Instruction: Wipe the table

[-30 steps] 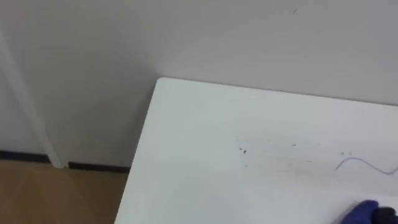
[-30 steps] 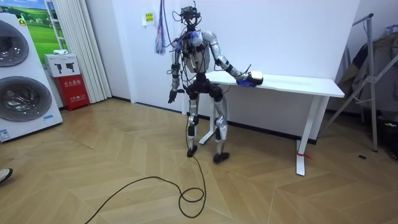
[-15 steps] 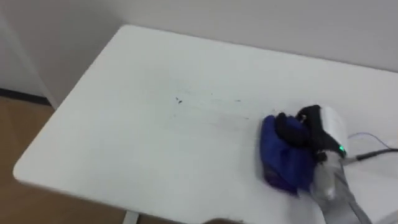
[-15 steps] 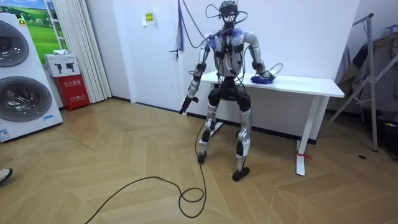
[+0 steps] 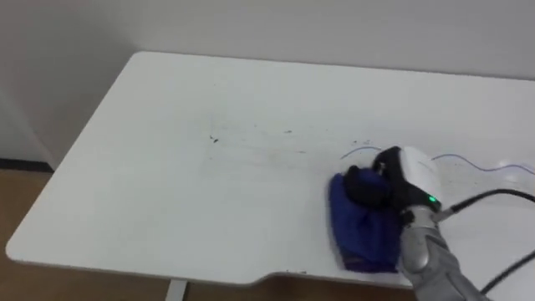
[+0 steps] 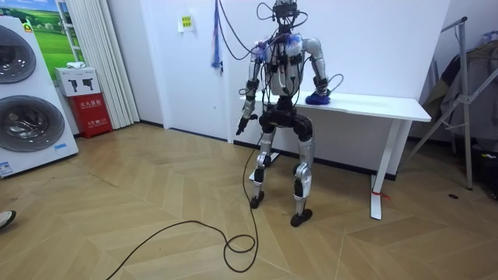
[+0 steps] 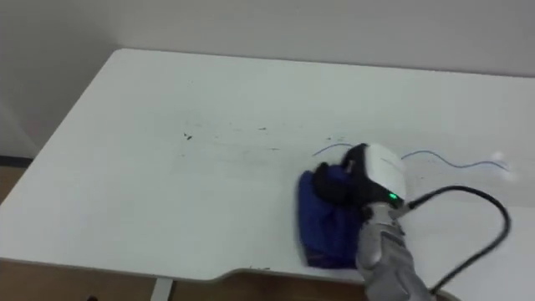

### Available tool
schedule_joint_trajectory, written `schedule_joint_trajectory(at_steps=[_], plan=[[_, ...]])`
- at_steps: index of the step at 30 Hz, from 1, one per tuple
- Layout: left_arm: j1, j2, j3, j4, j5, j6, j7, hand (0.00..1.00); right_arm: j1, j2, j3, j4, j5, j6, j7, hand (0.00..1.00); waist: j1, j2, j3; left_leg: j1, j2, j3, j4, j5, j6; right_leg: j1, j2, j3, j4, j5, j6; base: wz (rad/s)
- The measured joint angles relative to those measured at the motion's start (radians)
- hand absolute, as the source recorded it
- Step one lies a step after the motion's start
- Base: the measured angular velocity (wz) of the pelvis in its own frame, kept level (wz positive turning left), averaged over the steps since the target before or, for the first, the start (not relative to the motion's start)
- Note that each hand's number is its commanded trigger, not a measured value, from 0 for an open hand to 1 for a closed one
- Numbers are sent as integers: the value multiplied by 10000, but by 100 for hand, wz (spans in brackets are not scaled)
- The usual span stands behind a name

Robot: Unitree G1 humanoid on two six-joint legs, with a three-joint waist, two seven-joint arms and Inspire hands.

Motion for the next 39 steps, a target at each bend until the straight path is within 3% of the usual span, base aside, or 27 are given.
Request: schedule_joint_trajectory(at_steps=[2,4,5,7,11,13,15,17,18,19,20,21,22,23,25,27,28,30,31,33,36,37,39], plan=[[448,43,1,-10,285,54,12,0,166,-111,-243,190,81,-98,-66,100,17,-22,3,89,5,-72,-3,-16,12,192,-18,-446,-97,54,9,21],[1178,258,125,150,317,214,12,0,612,-172,-947,836,761,-701,-504,100,-301,-23,10,178,-62,-485,8,-41,34,676,-79,-1211,-387,103,70,56],[1332,316,200,169,317,233,10,0,804,-207,-1211,879,829,-804,-684,100,-335,-37,0,185,-103,-578,11,-48,48,769,-114,-1331,-434,95,83,72],[1883,484,876,206,672,233,-43,0,1646,-345,-2440,1073,1135,-1204,-1358,100,-536,-61,-17,198,-308,-993,22,-82,119,1153,-249,-1859,-629,82,168,60],[2406,625,1753,222,1409,229,-75,0,2474,-760,-3802,1890,1561,-1553,-2204,100,-582,-48,-61,351,-463,-1114,61,-133,256,1495,-419,-2137,-595,119,264,22],[2324,718,1633,193,1327,225,-193,0,2538,-1107,-3891,2306,1672,-1498,-2296,100,-561,-47,-80,339,-467,-1109,174,-238,283,1596,-452,-2347,-569,138,296,-4],[2022,698,1381,190,1302,206,-235,0,2368,-1189,-3686,2484,1882,-1359,-2288,100,-515,-25,-91,362,-463,-1146,270,-239,283,1690,-452,-2359,-575,142,305,0],[1701,476,1057,196,1299,186,-233,0,1908,-1174,-3488,2502,1896,-1013,-2129,100,-444,49,-95,356,-450,-1113,310,-224,268,1663,-438,-2304,-580,141,306,-9],[1444,379,783,194,1308,145,-241,0,1593,-1145,-3273,2463,1895,-613,-1981,100,-374,71,-96,334,-432,-1141,304,-209,236,1576,-396,-2245,-540,156,278,-33],[1156,317,562,205,1312,109,-245,0,1292,-1157,-2856,2260,1894,-125,-1764,100,-93,83,-100,290,-403,-1203,277,-218,204,1325,-316,-2035,-449,195,191,-46],[1024,291,479,226,1315,108,-247,0,1038,-1077,-2543,2148,1884,93,-1585,100,88,77,-95,239,-376,-1214,268,-214,199,1201,-270,-1911,-369,226,123,-76],[805,285,322,262,1338,117,-267,0,351,-1039,-1693,1817,1606,585,-1117,100,381,19,-86,33,-297,-1251,264,-189,173,807,-124,-1742,-339,331,-43,-68],[707,291,258,224,1347,135,-358,0,-503,-908,-841,1377,1155,782,-653,100,450,-78,-68,-218,-289,-1558,271,-145,156,484,3,-1717,-307,411,-167,-51],[653,301,250,217,1368,176,-440,0,-973,-764,-457,1325,953,765,-552,100,499,-113,-46,-321,-281,-1686,257,-95,139,367,60,-1709,-305,431,-208,-6],[244,347,85,247,1392,253,-696,0,-2929,-552,623,1681,894,524,-98,100,1063,-419,43,-759,-230,-2022,152,126,52,61,213,-1803,-401,446,-282,32],[255,503,67,233,1395,267,-907,0,-4264,-561,679,2320,1000,308,83,100,1526,-603,125,-1076,-241,-2382,189,232,71,-22,289,-2092,-579,475,-328,61],[358,624,98,240,1407,400,-951,0,-4987,-614,590,2927,1123,179,82,100,1585,-681,143,-1313,-308,-2765,391,246,76,12,303,-2403,-678,484,-339,81],[650,844,232,269,1411,536,-1046,0,-5503,-877,191,3691,1452,-6,67,100,1694,-741,142,-1479,-417,-3297,434,251,84,183,305,-2790,-760,487,-333,93],[813,983,287,302,1422,542,-1104,0,-5494,-1238,-44,4058,1461,-23,33,100,1695,-735,148,-1581,-503,-3650,487,253,87,335,294,-3184,-770,487,-332,90],[980,1068,605,412,1423,544,-1160,0,-5134,-1722,-357,4593,1501,-5,10,100,1718,-737,146,-1594,-605,-3958,468,262,102,520,257,-3482,-773,466,-299,69],[1196,1078,824,443,1417,540,-1304,0,-3510,-2497,-734,4988,1858,-2,114,100,1589,-774,134,-1468,-835,-4014,456,317,191,898,70,-3516,-750,345,-113,51],[1255,1078,837,454,1407,420,-1334,0,-2753,-2583,-1162,5187,1882,-16,220,100,1326,-725,176,-1380,-940,-3997,424,349,242,1089,-3,-3513,-730,299,-42,49],[1326,1056,858,501,1383,298,-1351,0,-1798,-2603,-2147,5170,2766,-256,243,100,1179,-704,154,-1175,-981,-3856,326,356,255,1177,-80,-3311,-745,253,20,-5]])
